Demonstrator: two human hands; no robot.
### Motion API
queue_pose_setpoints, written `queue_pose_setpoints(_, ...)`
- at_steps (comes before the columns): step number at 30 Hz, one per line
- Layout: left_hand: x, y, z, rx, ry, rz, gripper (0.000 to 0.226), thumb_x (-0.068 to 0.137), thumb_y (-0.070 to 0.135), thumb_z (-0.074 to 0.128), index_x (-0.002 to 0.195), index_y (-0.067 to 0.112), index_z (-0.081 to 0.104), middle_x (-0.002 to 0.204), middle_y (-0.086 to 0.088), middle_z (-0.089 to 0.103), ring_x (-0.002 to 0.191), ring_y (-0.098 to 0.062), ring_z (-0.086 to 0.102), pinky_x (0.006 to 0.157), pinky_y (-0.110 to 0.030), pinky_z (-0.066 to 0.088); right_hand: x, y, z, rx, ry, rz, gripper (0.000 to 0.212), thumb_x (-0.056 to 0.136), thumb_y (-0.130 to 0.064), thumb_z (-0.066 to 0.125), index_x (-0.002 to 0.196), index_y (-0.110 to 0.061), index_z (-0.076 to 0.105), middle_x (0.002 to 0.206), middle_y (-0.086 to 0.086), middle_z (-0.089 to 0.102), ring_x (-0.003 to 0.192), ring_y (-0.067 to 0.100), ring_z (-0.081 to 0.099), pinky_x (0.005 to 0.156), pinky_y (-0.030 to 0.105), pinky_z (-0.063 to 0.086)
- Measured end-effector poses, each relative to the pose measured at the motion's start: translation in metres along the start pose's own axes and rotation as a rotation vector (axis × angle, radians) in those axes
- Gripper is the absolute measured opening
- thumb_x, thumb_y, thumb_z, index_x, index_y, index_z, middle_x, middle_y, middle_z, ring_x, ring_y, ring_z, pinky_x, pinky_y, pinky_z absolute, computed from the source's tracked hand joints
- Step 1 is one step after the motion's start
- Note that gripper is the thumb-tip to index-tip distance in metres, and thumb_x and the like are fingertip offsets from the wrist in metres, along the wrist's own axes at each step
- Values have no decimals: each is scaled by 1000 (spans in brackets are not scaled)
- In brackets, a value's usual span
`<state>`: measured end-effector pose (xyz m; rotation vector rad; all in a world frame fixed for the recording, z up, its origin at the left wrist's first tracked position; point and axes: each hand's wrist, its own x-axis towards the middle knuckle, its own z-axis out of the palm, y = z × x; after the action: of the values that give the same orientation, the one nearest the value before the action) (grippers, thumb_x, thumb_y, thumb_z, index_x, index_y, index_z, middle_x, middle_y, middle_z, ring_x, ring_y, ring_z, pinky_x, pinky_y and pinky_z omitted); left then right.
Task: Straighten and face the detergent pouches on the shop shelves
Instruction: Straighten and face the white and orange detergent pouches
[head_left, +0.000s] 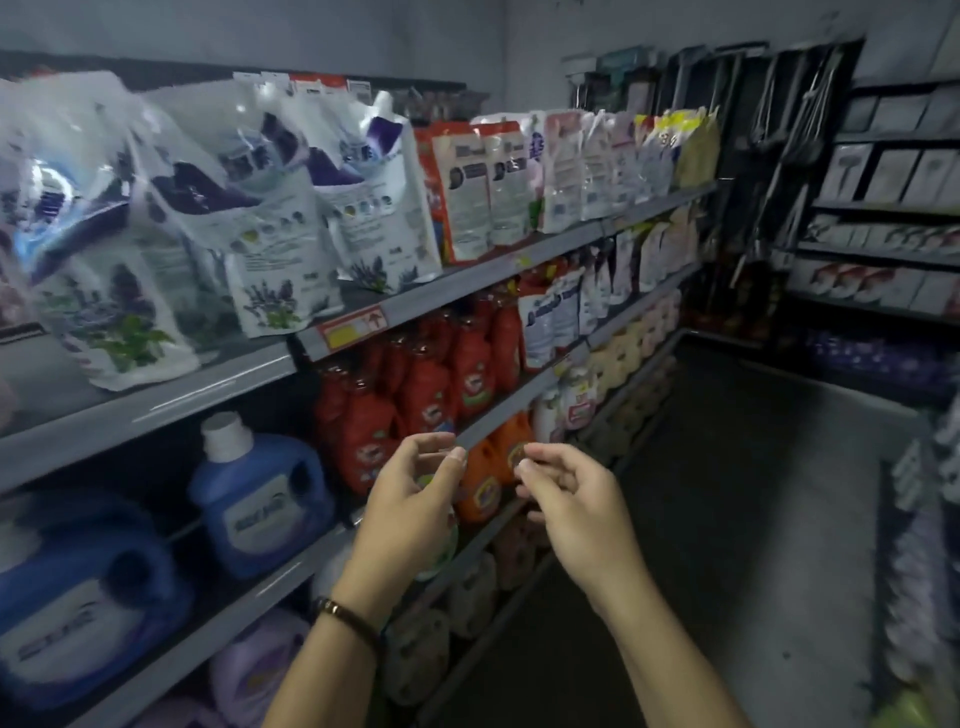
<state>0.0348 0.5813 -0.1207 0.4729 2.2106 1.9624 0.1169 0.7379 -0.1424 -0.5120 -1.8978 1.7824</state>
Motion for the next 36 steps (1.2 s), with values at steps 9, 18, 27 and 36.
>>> queue_pose_setpoints(9, 81, -5, 117, -13, -45, -4, 14, 102, 38, 67, 116, 34, 69, 105, 14, 77, 99, -16, 77, 89, -46, 63, 102, 15, -86, 6, 12, 16, 19, 97, -39, 69, 114, -32, 75, 104, -7, 80, 99, 10, 76, 95, 45, 61)
queue_pose_setpoints(18, 224, -9, 194, 22, -94, 44, 19, 103, 37, 67, 120, 31, 67, 110, 9, 75, 88, 0, 74, 90, -40, 63, 244, 16, -118, -74, 42, 6, 11, 102, -28, 68, 110, -28, 75, 102, -1, 80, 98, 12, 76, 90, 40, 62)
queue_pose_setpoints(27, 345, -14, 242, 44, -94, -11, 15, 102, 41, 66, 117, 37, 66, 114, 12, 74, 94, -6, 76, 90, -39, 63, 377, 24, -140, -39, 52, 44, 11, 102, -26, 68, 109, -27, 76, 101, -1, 81, 97, 16, 77, 86, 41, 62)
queue_pose_setpoints(36, 422, -33, 287, 111, 59, -93, 22, 104, 38, 64, 125, 30, 63, 113, 10, 73, 89, -2, 75, 78, -28, 63, 507, 60, -156, -27, -95, 57, 8, 102, -28, 68, 107, -28, 74, 96, -1, 80, 95, 15, 77, 92, 51, 63)
